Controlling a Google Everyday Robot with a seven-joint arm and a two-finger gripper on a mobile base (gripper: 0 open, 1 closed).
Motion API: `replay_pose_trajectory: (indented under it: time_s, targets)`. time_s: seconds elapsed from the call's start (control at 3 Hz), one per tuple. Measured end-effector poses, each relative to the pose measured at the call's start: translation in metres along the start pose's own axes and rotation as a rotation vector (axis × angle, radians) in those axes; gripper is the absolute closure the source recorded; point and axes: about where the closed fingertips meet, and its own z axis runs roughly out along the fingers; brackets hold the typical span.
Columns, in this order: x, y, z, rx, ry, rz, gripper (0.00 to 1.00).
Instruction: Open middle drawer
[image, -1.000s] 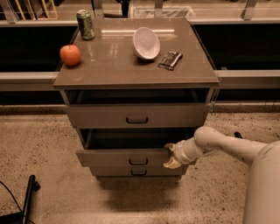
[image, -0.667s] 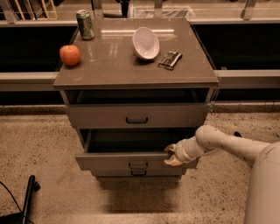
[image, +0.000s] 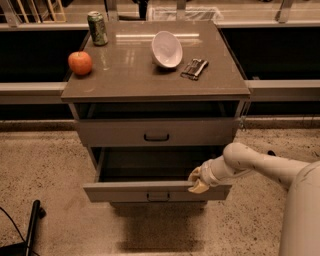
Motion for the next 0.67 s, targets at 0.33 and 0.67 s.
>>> replay_pose_trajectory:
  time_s: [0.33, 0.67]
  targets:
    - [-0.0001, 0.0, 0.0, 0.0, 0.0, 0.0, 0.28]
    - [-0.0001, 0.0, 0.0, 0.0, 0.0, 0.0, 0.04]
